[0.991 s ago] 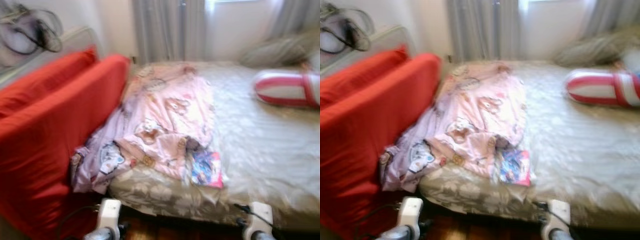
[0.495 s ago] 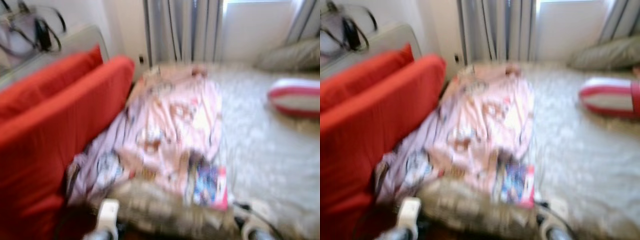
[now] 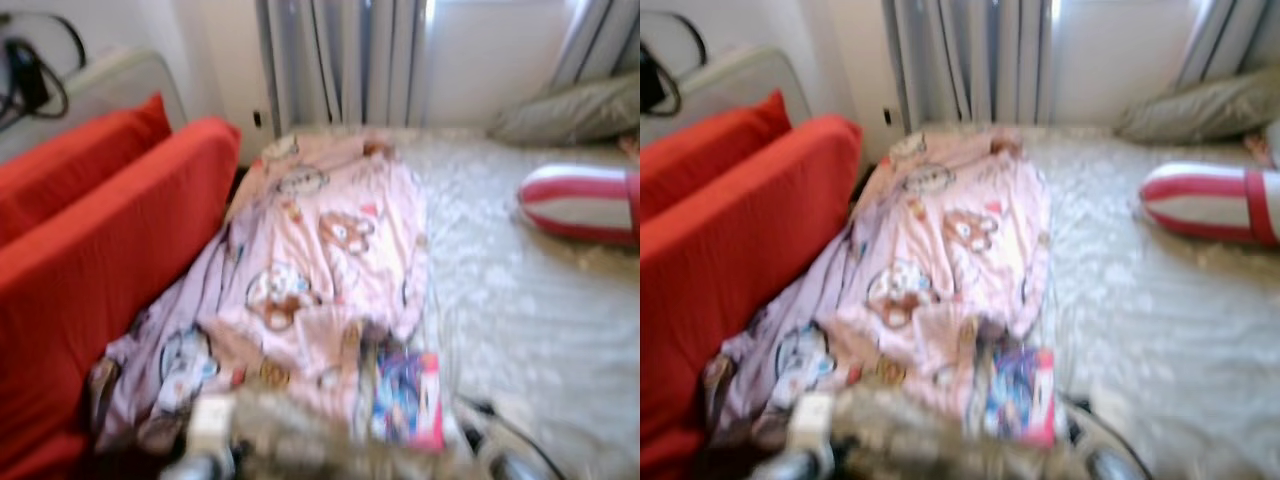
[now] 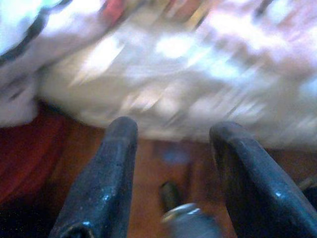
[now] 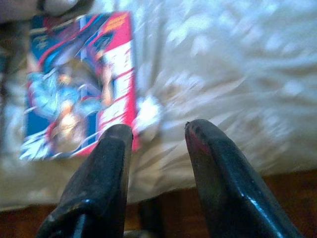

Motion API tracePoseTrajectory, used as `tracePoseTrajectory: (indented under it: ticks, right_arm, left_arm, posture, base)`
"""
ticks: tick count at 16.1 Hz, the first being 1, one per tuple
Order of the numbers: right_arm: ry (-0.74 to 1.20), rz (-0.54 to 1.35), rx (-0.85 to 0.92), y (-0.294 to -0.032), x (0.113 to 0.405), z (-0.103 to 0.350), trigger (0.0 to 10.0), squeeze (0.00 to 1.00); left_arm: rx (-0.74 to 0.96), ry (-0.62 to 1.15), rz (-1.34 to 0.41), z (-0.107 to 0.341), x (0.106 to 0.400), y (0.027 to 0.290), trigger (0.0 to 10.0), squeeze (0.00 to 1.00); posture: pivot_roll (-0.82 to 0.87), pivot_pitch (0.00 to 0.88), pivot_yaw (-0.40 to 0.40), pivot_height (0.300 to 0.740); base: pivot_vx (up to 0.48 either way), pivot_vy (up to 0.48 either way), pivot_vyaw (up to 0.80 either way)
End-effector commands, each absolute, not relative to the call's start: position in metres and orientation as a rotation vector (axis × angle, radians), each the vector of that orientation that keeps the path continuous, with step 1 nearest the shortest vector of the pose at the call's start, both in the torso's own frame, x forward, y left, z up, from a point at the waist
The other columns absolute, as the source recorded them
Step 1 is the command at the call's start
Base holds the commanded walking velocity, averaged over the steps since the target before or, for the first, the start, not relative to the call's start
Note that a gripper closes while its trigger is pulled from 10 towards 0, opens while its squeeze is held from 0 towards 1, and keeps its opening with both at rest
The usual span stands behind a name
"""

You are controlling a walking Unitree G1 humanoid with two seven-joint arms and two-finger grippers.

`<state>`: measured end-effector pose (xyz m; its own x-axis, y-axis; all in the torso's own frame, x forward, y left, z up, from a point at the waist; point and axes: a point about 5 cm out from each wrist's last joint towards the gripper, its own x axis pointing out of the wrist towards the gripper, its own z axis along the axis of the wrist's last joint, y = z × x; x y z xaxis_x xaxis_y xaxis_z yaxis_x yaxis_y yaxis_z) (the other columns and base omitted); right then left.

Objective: Clean up the room

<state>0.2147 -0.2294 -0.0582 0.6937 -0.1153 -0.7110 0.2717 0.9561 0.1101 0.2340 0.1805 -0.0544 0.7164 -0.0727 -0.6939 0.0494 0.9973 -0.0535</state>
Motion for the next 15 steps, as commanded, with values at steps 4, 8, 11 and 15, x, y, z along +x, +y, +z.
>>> tracePoseTrajectory:
  ticks: [4, 8, 11, 15]
  right_arm:
    - [0.633, -0.2, 0.196, -0.224, 0.227, -0.048, 10.0, 0.0]
    - [0.23, -0.15, 0.178, -0.228, 0.317, 0.041, 10.0, 0.0]
    - [0.185, -0.153, 0.182, -0.232, 0.32, 0.048, 10.0, 0.0]
    - [0.138, -0.179, 0.189, -0.237, 0.302, 0.037, 10.0, 0.0]
  left_arm:
    - [-0.077, 0.637, -0.004, -0.047, 0.235, 0.195, 10.0, 0.0]
    - [-0.063, 0.207, -0.029, 0.059, 0.34, 0.191, 10.0, 0.0]
    - [-0.055, 0.152, -0.031, 0.068, 0.344, 0.192, 10.0, 0.0]
    - [-0.068, 0.146, -0.029, 0.044, 0.317, 0.201, 10.0, 0.0]
  posture:
    - [-0.04, 0.0, 0.031, 0.74]
    - [-0.04, 0.0, 0.032, 0.74]
    - [-0.05, 0.0, 0.035, 0.74]
    - [-0.05, 0.0, 0.015, 0.74]
  base:
    - [0.0, 0.0, 0.0]
    - [0.0, 0.0, 0.0]
    - [0.0, 0.0, 0.0]
    - [0.0, 0.0, 0.0]
